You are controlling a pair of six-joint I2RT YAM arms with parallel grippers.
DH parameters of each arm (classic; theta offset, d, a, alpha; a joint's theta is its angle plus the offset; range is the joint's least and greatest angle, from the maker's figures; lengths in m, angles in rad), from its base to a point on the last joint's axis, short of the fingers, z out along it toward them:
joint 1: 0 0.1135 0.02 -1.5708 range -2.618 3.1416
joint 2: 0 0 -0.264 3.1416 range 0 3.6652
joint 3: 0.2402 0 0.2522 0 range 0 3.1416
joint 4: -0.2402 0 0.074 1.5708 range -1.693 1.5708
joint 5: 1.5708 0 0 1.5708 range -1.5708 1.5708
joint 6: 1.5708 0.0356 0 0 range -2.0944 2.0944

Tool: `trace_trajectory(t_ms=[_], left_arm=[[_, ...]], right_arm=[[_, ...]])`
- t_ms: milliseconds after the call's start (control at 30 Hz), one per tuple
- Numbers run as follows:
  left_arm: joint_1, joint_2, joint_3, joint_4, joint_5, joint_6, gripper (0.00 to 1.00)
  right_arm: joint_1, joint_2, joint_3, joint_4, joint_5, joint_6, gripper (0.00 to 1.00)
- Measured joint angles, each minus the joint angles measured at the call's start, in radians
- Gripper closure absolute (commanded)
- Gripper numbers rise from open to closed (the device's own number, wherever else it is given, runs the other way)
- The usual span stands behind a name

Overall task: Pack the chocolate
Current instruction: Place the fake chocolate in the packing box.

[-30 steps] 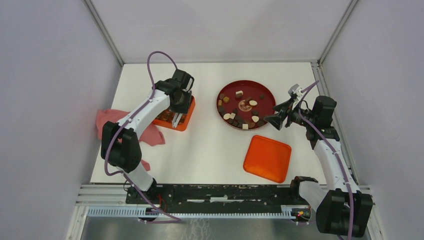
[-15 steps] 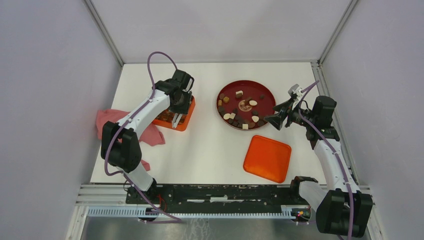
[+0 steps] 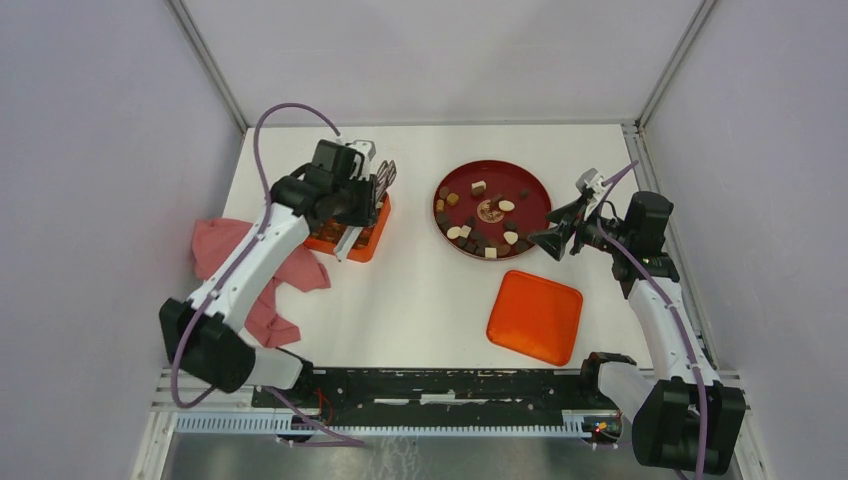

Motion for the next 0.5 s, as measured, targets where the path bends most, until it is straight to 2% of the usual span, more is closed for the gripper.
trace_trajectory(t_ms=[233, 400, 500], left_arm=[[0.000, -0.301, -0.176, 0.136, 0.205, -0.061, 0.71], [0.000, -0.386, -0.313, 0.261, 0.292, -0.104, 0.71], [0.000, -0.400, -0.343, 0.309, 0.315, -0.114, 0.71]], right_arm=[[0.000, 0.011, -0.003, -0.002, -0.053, -0.063, 0.26], [0.000, 0.028, -0.003, -0.047, -0.105, -0.200, 0.25], [0.000, 0.060, -0.003, -0.116, -0.121, -0.313, 0.24]])
